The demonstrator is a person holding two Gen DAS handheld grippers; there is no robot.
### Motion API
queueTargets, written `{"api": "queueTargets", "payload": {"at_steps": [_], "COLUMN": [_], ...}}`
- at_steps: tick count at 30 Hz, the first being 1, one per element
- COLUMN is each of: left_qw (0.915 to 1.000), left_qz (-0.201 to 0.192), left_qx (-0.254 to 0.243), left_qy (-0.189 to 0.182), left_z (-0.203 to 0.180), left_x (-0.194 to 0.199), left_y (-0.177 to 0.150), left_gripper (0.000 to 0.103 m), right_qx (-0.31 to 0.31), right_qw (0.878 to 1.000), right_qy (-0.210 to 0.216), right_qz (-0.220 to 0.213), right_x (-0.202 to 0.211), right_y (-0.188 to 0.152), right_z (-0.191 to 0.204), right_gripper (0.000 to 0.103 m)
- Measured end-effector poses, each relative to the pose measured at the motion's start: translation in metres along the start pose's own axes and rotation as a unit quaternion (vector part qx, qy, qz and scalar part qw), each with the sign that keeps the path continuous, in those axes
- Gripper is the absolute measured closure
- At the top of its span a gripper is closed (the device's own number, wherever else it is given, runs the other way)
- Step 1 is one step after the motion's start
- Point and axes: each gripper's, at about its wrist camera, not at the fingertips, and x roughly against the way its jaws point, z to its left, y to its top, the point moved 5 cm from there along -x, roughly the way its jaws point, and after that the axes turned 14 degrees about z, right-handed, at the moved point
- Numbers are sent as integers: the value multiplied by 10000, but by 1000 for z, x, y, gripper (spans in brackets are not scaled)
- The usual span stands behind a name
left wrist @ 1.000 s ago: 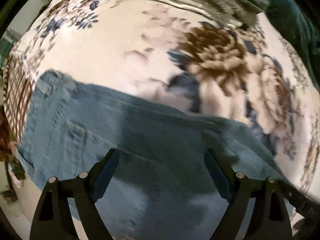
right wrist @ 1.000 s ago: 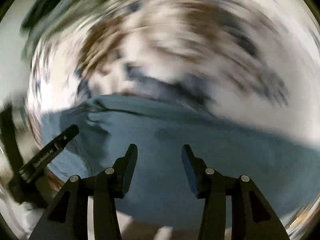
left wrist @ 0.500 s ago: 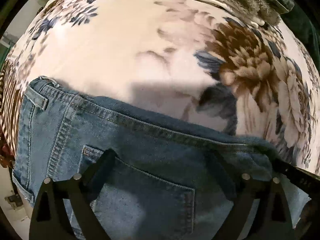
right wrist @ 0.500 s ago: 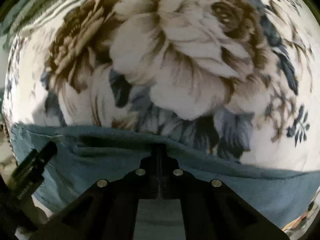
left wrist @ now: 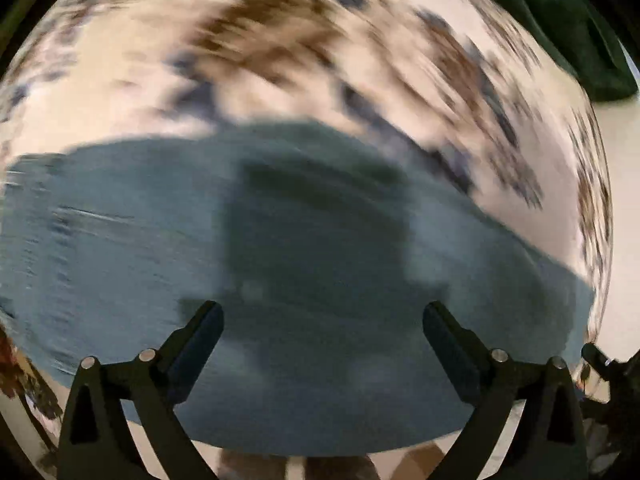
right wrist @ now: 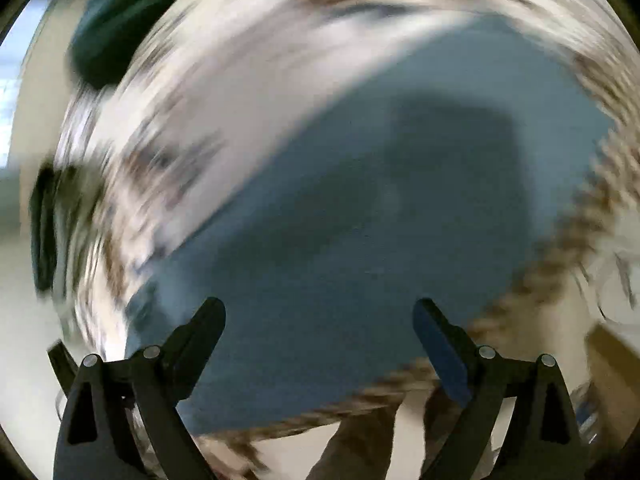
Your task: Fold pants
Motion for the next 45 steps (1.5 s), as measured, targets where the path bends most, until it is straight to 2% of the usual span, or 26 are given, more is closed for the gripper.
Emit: {"api": "queueTargets", "payload": {"at_steps": [2,4,9,12,18,19,23,24,25,26,31,35,40,42,45], "left_qw": [10000,9999,9985,9979,9957,9954,9943,9943,9943,9944,9940,9942,9930,9926,9907], "left_qz": [6,17,49,62,17,-16,-136,-161,-187,-206,-202,-444,-693,-770,-894], "left_qx": [-76,-108,-8,122,438,455,549,544,541,528,530,554,698,739,848], "left_qy": [-19,-76,550,638,822,849,908,906,897,895,936,806,655,586,581], "left_z": [-28,-47,-62,-61,-68,-81,-82,-84,-81,-78,-79,-78,-57,-46,-2], "left_x": [-14,-27,-65,-69,-82,-89,-94,-97,-100,-99,-80,-52,-12,0,24], "left_y": [-4,-6,0,6,30,46,49,51,43,32,12,1,-20,-25,-32], "left_gripper": [1,1,1,0,0,0,0,0,0,0,0,0,0,0,0], "right_qx": [-408,-734,-1118,-1067,-703,-690,-755,-784,-783,-775,-538,-202,484,783,1197], "right_qw": [9986,9943,9813,9698,9478,9446,9365,9349,9352,9382,9511,9548,9608,9623,9648], "right_qy": [198,542,1424,2058,2889,3001,3239,3260,3239,3153,2688,2534,2278,2195,2027], "right_qz": [-279,-548,-660,-755,-1148,-1135,-1107,-1164,-1196,-1200,-1426,-1541,-1505,-1401,-1171], "right_x": [8,20,9,-3,-2,-4,-20,-19,-18,-20,7,38,51,42,10], "right_y": [5,18,60,79,98,101,117,118,119,121,109,88,48,29,-1], "right_z": [-58,-116,-194,-201,-188,-187,-183,-183,-183,-176,-139,-99,-14,26,90], "right_gripper": [14,26,29,31,36,36,39,58,87,94,96,97,97,97,97]}}
